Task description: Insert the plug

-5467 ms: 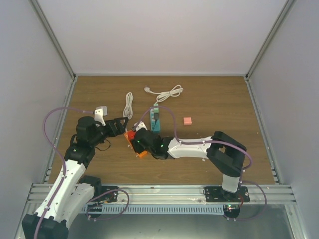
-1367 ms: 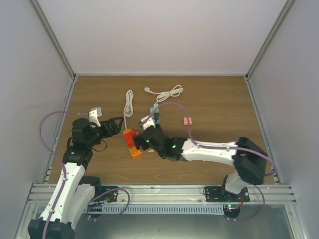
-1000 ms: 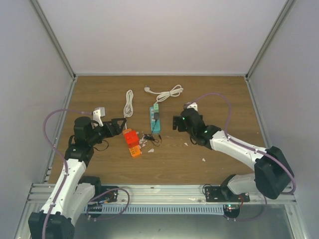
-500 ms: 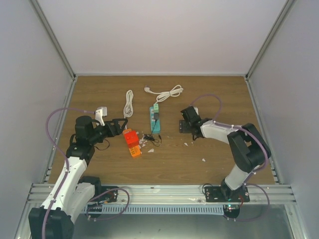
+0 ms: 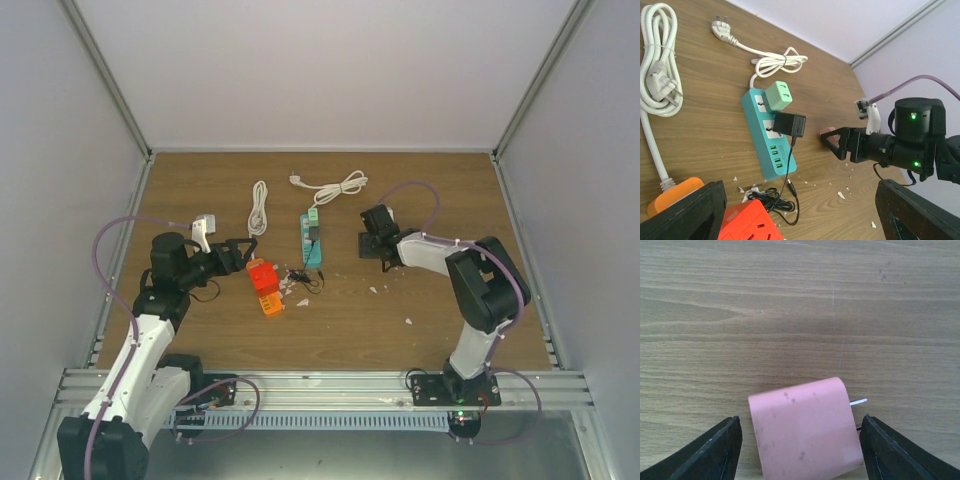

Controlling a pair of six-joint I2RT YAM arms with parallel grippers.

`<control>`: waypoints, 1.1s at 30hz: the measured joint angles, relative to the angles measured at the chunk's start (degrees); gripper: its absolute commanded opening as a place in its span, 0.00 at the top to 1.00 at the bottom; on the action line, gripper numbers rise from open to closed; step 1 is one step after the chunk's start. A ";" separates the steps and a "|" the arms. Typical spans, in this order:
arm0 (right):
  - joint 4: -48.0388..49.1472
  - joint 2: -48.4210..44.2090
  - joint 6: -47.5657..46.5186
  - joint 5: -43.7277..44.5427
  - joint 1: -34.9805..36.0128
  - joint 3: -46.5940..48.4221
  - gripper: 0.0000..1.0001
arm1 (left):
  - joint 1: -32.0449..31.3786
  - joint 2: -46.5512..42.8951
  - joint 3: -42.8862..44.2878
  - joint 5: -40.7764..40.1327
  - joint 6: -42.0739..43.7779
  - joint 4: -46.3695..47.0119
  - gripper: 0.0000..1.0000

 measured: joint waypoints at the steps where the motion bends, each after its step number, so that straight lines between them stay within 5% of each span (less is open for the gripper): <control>1: 0.00 0.39 -0.02 -0.11 -0.09 0.24 0.34 | 0.00 0.00 0.00 0.02 0.00 0.00 0.15; 9: 0.81 1.64 -0.26 -0.07 -0.44 1.38 0.49 | 0.00 0.00 0.00 0.22 0.00 0.02 0.15; 18: 1.57 1.90 -0.31 0.22 -0.48 1.55 0.83 | 0.00 0.02 -0.02 0.22 0.00 0.11 0.15; 33: 1.90 -10.40 -0.24 -5.22 -0.28 -4.63 0.91 | 0.00 -0.02 -0.31 0.26 0.00 0.85 0.15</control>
